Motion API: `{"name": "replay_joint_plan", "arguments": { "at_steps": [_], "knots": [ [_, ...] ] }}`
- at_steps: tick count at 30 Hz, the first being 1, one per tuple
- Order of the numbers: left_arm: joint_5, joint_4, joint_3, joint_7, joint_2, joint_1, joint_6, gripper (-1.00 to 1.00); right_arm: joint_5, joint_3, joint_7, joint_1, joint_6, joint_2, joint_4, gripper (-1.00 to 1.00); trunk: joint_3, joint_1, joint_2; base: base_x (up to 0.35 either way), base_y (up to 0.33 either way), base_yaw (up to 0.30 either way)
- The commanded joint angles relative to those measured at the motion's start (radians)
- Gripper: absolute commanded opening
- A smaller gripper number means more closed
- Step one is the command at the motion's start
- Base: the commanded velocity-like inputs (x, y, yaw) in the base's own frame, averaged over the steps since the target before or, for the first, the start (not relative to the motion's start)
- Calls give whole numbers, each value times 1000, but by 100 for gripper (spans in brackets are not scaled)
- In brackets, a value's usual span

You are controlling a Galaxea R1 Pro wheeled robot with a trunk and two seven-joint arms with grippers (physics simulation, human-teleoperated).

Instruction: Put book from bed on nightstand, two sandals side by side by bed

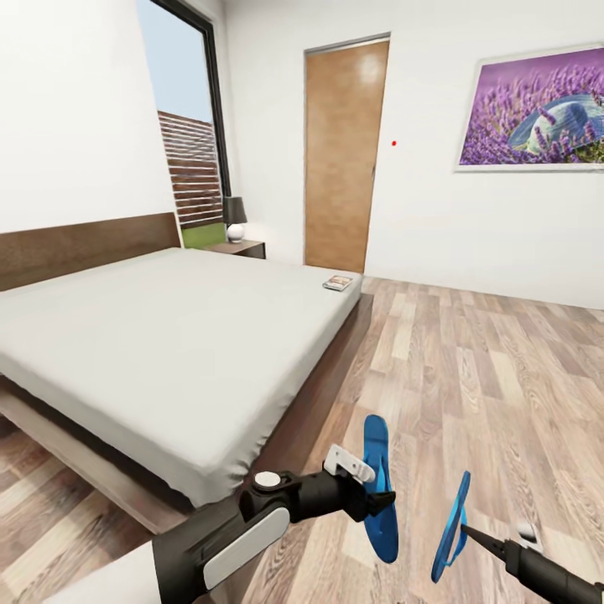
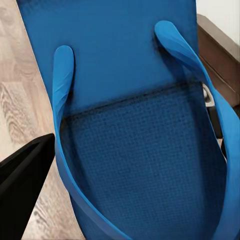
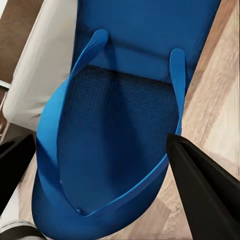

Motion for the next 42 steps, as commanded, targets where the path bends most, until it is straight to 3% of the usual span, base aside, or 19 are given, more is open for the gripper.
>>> {"name": "replay_joint_plan", "arguments": {
  "at_steps": [1, 13, 15, 18, 24, 28, 32, 33, 37, 42],
  "knots": [
    [7, -1, -1, 1, 1, -1, 3, -100, -9, 3, 2, -1, 10, 0, 8, -100, -1, 0, 0, 0, 0, -222],
    [10, 9, -3, 3, 2, -1, 1, -100, -9, 3, 2, -1, 10, 0, 23, -100, -1, 0, 0, 0, 0, -252],
    [12, 72, 1, 2, 16, -1, 1, -100, -9, 3, 2, -1, 10, 0, 23, -100, -1, 0, 0, 0, 0, -282],
    [32, 87, 3, 0, 68, -1, -1, -100, -9, 3, 2, -1, 10, 0, 23, -100, -1, 0, 0, 0, 0, -283],
    [93, 175, 3, -2, 81, -1, -46, -100, -9, 4, 1, -1, 9, 0, 24, -100, -1, 0, 0, 0, 0, -283],
    [101, 272, 2, -14, 81, -1, -77, -100, -9, 3, 0, -1, 9, 0, 24, -100, -1, 0, 0, 0, 0, -271],
    [102, 375, 1, -137, 79, -1, -134, -100, -9, 4, 0, -1, 9, 0, 24, -100, -1, 0, 0, 0, 0, -251],
    [102, 438, 0, -171, 70, -1, -155, -100, -9, 4, 0, -1, 9, 0, 24, -100, -1, 0, 0, 0, 0, -247],
    [103, 539, 0, -197, 53, 3, -221, -100, -9, 4, 0, -1, 9, -1, 24, -100, -1, 0, 0, 0, 0, -243],
    [102, 578, 0, -201, 15, 35, -249, -100, -9, 4, 2, -1, 9, -1, 24, -100, -1, 0, 0, 0, 0, -233]
  ]
}}
